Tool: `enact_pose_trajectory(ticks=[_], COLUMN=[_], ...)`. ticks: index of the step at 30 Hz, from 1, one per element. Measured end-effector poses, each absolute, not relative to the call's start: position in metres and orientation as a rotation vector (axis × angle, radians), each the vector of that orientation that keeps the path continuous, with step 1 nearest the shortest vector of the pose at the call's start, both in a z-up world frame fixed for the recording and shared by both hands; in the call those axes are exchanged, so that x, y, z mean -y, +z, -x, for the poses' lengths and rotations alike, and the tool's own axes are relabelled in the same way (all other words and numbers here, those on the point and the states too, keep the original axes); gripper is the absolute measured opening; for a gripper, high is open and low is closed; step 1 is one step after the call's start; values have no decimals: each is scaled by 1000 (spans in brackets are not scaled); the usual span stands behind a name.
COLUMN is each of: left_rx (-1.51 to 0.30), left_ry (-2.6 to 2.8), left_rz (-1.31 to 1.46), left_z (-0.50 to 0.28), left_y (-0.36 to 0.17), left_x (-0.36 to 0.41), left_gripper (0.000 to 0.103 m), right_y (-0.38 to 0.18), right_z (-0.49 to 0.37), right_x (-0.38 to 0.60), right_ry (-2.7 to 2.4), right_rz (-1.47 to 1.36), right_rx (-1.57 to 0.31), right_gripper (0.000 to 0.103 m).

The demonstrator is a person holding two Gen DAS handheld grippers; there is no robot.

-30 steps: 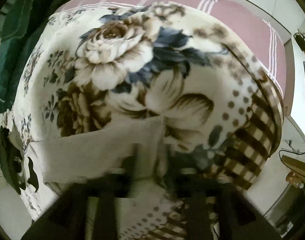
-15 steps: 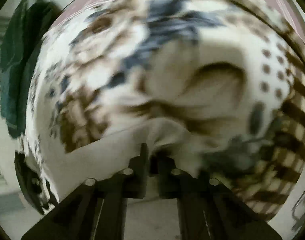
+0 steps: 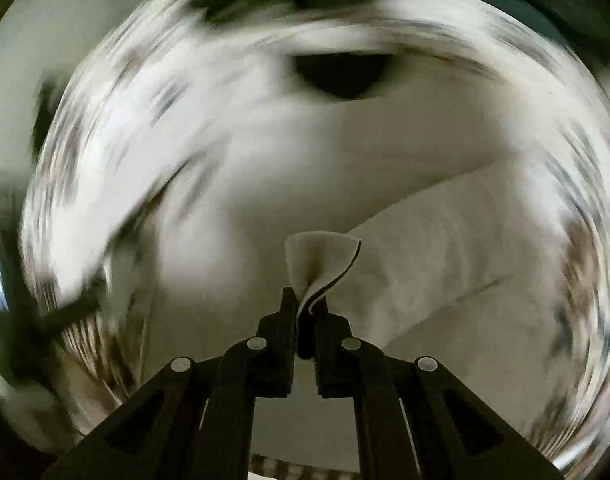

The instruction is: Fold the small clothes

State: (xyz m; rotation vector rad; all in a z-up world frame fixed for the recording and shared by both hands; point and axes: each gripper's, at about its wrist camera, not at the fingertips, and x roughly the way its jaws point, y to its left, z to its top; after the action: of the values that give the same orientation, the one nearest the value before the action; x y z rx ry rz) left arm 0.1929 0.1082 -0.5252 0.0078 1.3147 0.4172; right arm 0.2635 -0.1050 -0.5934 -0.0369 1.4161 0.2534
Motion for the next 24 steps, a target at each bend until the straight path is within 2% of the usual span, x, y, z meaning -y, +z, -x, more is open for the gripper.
enact_pose_trajectory(ticks=[2,5,11,16,19,21,22,24], left_rx=[-1305,-1294,-1334,-1352,-1348,-1332,-1328,-1315], left_ry=[464,529,617,683,705,713,714,708], left_rz=[-13,-12,90,195,259,331,367,485], left_z=[-182,-167,-134,-116,-109,-104,-102,-99], left_y=[-525,-527,-546,-550,-549,-547,-547,-549], left_x=[-130,-154,-191,-213,-231,-246,-252,-268], left_gripper=[103,103,103,103,103,103,103,103], right_y=[-618,-646,-665,-670,-666,-672,-674,-671], right_z=[-246,-216,-188,-192,-190,-184,-181,-181], right_x=[37,-11,-27,-17,-14,-7,1,26], right_ry=[358,426,444,448,507,643,687,649], right_rz=[185,298,378,325,299,150,51,-117], right_rx=[-1455,-1508,-1543,-1587,-1597,-1715,-1769,-1769], right_gripper=[7,7,7,7,15,43,48,50])
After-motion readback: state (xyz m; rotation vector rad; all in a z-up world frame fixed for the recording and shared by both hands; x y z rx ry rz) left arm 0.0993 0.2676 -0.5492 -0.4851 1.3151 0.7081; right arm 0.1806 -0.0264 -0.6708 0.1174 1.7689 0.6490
